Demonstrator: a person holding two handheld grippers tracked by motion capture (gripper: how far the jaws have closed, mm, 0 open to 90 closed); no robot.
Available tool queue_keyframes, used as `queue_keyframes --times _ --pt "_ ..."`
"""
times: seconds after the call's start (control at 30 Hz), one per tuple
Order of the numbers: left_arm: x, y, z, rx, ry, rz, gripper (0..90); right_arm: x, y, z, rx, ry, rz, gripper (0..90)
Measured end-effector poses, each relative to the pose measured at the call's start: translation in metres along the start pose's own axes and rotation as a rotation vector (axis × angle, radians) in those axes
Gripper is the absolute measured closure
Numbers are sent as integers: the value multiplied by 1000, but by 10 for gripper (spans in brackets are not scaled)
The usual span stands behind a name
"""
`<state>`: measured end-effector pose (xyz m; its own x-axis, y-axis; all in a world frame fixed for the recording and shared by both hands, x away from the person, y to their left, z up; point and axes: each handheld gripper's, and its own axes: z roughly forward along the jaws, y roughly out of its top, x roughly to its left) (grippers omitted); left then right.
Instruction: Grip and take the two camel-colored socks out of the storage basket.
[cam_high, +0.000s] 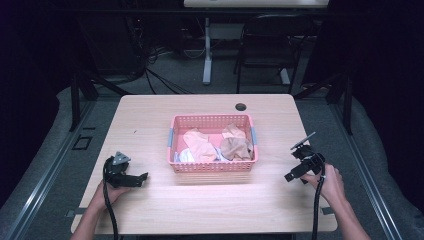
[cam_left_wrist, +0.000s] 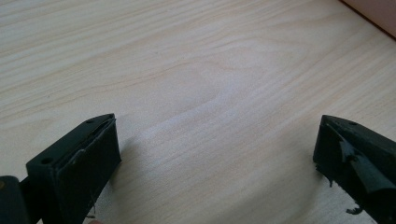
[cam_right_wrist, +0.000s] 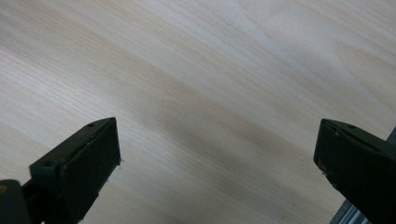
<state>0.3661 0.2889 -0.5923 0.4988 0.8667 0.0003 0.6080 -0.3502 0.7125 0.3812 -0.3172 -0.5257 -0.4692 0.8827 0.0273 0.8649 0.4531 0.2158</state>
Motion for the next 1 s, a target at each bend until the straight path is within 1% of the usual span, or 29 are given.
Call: queue_keyframes --times 0.03,0.07,0.1,0.13,0.17,0.23,0.27,0.3,0.37,0.4,0.43,0.47,0.5,0.53,0.57,0.63,0.67,0.7,0.73,0.77,0.83,0.87,0.9,0.93,0.97,1.0 --pt "0 0 0 0 0 0 2 2 1 -3 1 5 -6 1" --pt "0 0 0 0 0 0 2 4 1 -3 -12 -3 1 1" --pt "0 0 0 0 0 0 2 4 1 -3 -12 -3 1 1" --pt "0 0 0 0 0 0 2 5 3 -4 1 4 -13 0" --pt "0 0 0 0 0 0 2 8 5 -5 -20 4 -5 0" --pt "0 0 0 0 0 0 2 9 6 -5 -23 5 -2 0" --pt "0 0 0 0 0 0 2 9 9 -7 -2 4 -23 1" --pt "0 0 0 -1 0 1 2 11 10 -7 -22 8 -8 1" --pt "0 0 0 -1 0 0 2 12 14 -11 7 7 -39 0" --pt "0 0 0 -1 0 0 2 12 14 -11 7 7 -39 0" --pt "0 0 0 -1 -1 -1 2 14 14 -11 -17 7 -20 1" --pt "0 0 0 0 -2 0 1 14 16 -13 -2 7 -37 2" --pt "0 0 0 3 -3 -1 0 17 17 -16 -16 5 -32 2" --pt "0 0 0 1 -3 -2 0 17 18 -19 -28 19 -27 2" --pt "0 0 0 1 -3 -2 0 17 18 -19 -28 19 -27 2" --pt "0 0 0 3 -5 0 0 19 21 -26 -29 12 -34 2" --pt "0 0 0 4 -5 0 0 21 21 -28 -44 18 -28 3" --pt "0 0 0 3 -5 0 0 22 23 -31 -41 20 -35 2" --pt "0 0 0 3 -5 0 0 22 25 -35 -28 11 -54 3" --pt "0 0 0 3 -5 0 0 22 26 -39 -18 17 -67 3" --pt "0 0 0 3 -5 0 0 24 28 -45 -32 14 -62 3" --pt "0 0 0 3 -5 0 0 26 29 -46 -51 16 -50 3" --pt "0 0 0 1 -4 -1 0 25 31 -50 -41 19 -61 2" --pt "0 0 0 1 -4 -1 0 26 32 -53 -44 14 -65 3" --pt "0 0 0 3 -5 0 0 27 36 -59 -30 15 -82 3" --pt "0 0 0 3 -5 0 0 27 36 -59 -30 15 -82 3"
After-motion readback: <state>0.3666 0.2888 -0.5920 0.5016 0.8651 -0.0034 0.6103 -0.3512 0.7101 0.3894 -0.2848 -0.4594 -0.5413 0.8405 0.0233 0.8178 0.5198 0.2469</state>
